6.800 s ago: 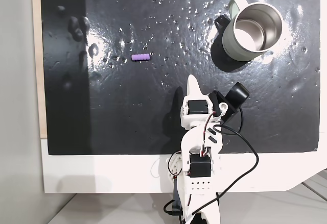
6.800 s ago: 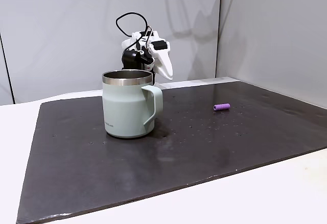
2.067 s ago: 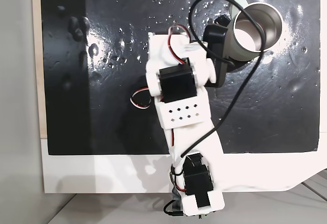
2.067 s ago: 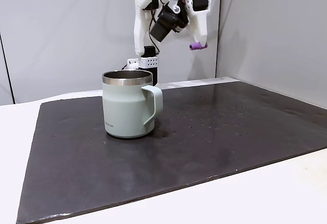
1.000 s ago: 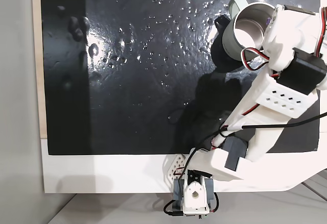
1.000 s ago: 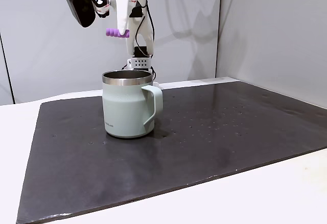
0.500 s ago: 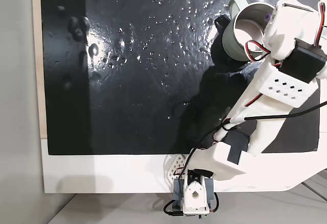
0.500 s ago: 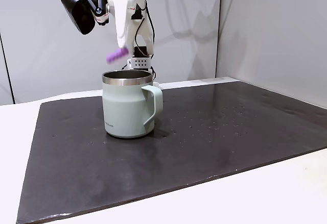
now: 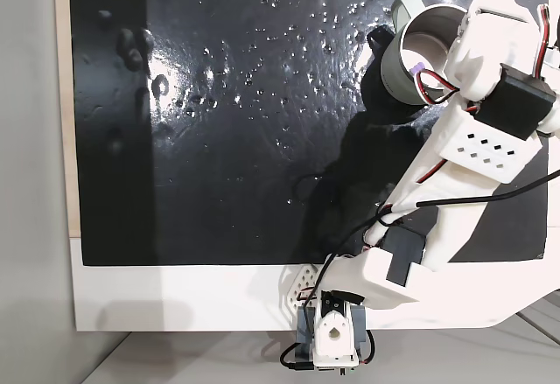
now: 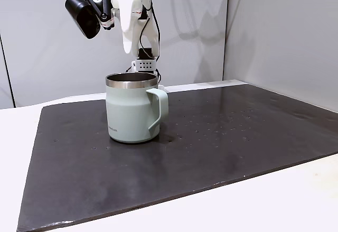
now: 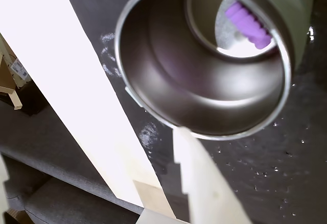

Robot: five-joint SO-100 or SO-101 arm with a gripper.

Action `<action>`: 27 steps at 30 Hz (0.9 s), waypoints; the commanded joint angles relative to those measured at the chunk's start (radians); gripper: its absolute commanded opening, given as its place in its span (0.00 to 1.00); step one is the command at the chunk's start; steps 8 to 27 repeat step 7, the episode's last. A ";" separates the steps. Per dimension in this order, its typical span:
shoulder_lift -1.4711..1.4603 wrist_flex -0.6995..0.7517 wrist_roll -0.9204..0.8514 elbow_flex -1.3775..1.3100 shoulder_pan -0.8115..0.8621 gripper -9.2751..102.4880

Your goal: Grasp a pengrip and put it in the cup.

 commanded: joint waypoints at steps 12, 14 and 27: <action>0.107 0.006 0.012 0.011 -0.026 0.37; 0.107 0.006 0.012 0.011 -0.026 0.37; 0.107 0.006 0.012 0.011 -0.026 0.37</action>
